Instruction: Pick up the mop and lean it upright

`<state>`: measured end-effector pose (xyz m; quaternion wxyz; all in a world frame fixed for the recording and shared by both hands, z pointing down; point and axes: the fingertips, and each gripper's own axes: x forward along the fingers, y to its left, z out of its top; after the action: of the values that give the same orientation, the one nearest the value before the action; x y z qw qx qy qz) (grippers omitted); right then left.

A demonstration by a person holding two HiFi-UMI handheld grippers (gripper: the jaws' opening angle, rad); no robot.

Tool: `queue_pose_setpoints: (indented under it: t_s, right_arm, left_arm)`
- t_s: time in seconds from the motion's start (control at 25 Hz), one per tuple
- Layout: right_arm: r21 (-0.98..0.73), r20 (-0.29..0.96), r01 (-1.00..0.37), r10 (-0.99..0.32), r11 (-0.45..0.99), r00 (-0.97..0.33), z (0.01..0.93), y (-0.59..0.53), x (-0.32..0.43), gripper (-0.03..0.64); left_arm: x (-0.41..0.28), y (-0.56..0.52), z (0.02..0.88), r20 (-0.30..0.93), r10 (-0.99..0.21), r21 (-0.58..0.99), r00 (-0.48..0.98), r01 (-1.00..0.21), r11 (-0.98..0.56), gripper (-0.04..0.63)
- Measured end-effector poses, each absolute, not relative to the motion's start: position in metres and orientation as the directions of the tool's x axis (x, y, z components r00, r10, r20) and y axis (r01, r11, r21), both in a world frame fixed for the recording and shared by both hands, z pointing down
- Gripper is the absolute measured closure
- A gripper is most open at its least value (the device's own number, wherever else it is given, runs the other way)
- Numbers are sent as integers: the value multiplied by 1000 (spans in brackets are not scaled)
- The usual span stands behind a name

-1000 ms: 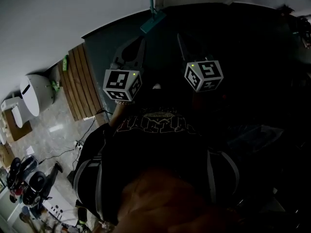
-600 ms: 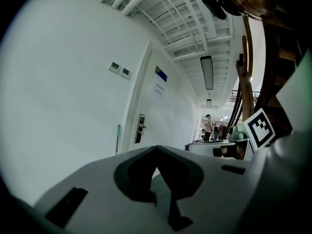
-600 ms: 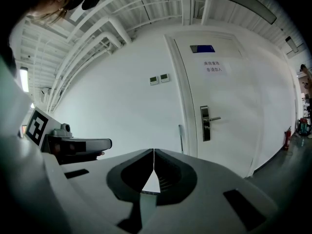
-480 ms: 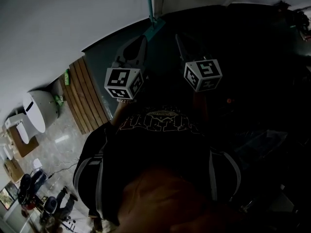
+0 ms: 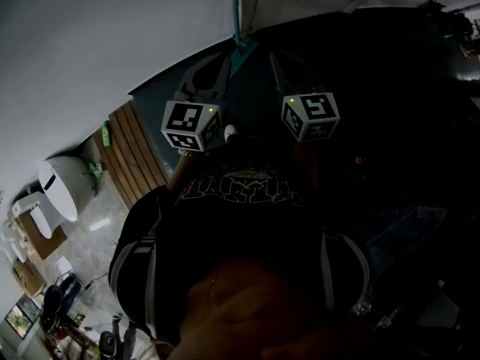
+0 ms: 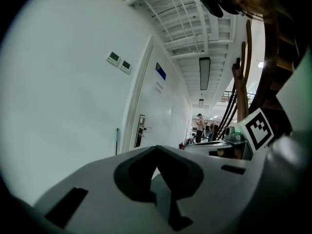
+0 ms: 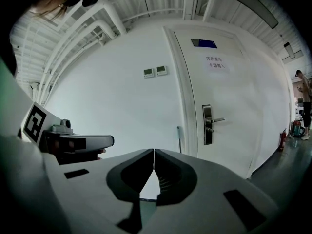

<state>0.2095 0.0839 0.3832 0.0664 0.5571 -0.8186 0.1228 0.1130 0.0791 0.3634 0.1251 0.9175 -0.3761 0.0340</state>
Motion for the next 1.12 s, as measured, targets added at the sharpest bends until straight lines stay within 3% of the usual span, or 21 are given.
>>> queue_pose_setpoints:
  t_s: [0.48,1.12]
  right_arm:
    - [-109,299,-934,-885,341,-358,393,27,209,597]
    - [-117,274,-875,-831,470,-484,390,-119,253,597]
  left_arm:
    - [107,21,380,180,-695,247,696,-716,-653,549]
    - [162,-110,372,178,-774,211,608,-792,-573,549]
